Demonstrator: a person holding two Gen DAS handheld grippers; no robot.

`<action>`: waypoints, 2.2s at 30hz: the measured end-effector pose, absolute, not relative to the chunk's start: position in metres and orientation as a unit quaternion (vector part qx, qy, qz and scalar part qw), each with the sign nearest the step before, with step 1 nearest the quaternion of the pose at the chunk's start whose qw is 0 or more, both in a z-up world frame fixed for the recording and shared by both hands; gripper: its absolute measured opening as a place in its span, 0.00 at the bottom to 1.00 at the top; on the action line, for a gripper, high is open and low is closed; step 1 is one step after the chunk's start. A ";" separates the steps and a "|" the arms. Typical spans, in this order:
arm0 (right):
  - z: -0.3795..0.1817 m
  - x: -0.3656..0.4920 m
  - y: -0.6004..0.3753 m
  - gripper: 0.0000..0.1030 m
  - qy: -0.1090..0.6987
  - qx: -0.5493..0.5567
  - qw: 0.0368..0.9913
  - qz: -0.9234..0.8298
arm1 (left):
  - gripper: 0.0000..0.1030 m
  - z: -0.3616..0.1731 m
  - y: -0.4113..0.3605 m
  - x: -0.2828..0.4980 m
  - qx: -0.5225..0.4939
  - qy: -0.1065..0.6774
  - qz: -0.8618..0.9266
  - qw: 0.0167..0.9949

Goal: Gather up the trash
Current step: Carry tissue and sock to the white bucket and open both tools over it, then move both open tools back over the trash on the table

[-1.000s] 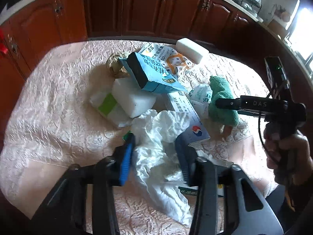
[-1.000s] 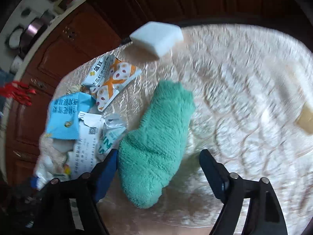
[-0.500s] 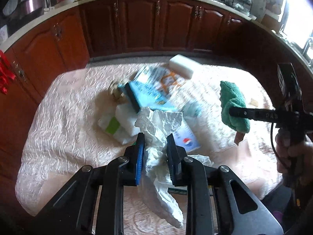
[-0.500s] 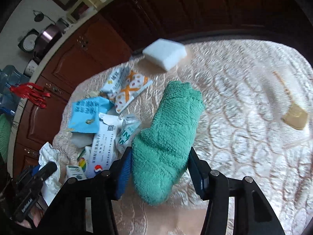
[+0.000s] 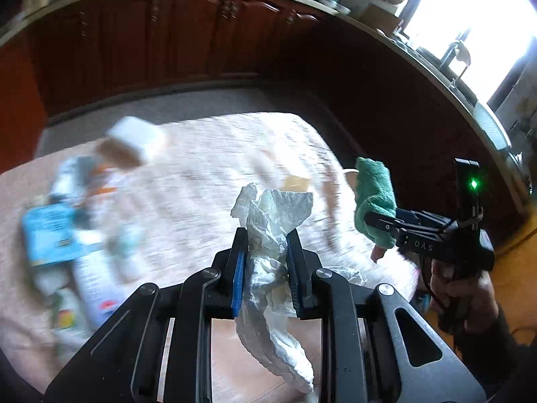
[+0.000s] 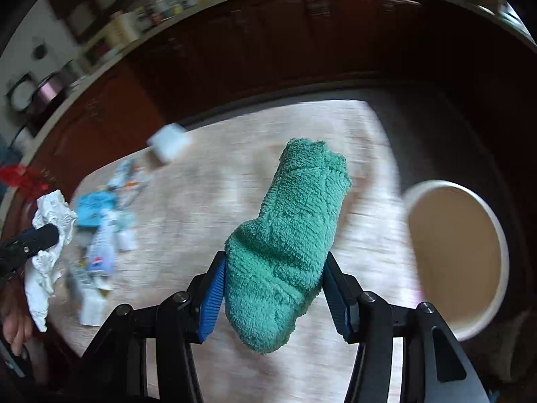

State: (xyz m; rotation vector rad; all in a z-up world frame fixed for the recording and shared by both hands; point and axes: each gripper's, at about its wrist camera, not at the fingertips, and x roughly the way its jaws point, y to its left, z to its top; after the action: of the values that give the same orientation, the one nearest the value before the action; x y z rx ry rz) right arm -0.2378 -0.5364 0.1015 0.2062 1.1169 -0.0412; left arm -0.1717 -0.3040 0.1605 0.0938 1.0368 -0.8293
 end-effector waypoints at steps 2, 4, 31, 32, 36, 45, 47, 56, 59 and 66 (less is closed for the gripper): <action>0.101 -0.248 -0.577 0.52 0.527 0.107 0.841 -0.064 | 0.19 0.152 -0.342 -0.171 0.033 0.493 -0.399 0.772; 0.099 -0.258 -0.610 0.52 0.528 0.120 0.835 -0.097 | 0.19 0.143 -0.380 -0.172 0.024 0.505 -0.415 0.756; 0.048 -0.300 -0.724 0.73 0.537 0.154 0.795 -0.238 | 0.62 0.090 -0.538 -0.194 -0.003 0.514 -0.453 0.729; 0.049 -0.298 -0.720 0.73 0.523 0.180 0.793 -0.256 | 0.62 0.092 -0.534 -0.194 0.002 0.508 -0.447 0.736; 0.056 -0.292 -0.705 0.73 0.509 0.191 0.798 -0.259 | 0.62 0.097 -0.521 -0.195 0.027 0.480 -0.422 0.769; 0.090 -0.266 -0.654 0.74 0.495 0.157 0.828 -0.213 | 0.62 0.108 -0.454 -0.192 0.084 0.451 -0.354 0.815; 0.096 -0.260 -0.641 0.74 0.490 0.156 0.833 -0.205 | 0.62 0.111 -0.432 -0.186 0.085 0.443 -0.338 0.826; 0.112 -0.235 -0.589 0.78 0.474 0.153 0.851 -0.169 | 0.62 0.125 -0.362 -0.167 0.094 0.418 -0.275 0.861; 0.111 -0.226 -0.574 0.78 0.476 0.151 0.852 -0.157 | 0.62 0.129 -0.343 -0.162 0.089 0.415 -0.261 0.867; 0.112 -0.209 -0.538 0.78 0.479 0.134 0.859 -0.124 | 0.62 0.131 -0.315 -0.154 0.081 0.417 -0.232 0.875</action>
State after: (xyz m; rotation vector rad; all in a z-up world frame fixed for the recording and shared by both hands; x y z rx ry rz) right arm -0.2092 -0.5384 0.1117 0.2804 1.0053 -0.2613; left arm -0.1536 -0.3145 0.1309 0.1702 0.8713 -0.4851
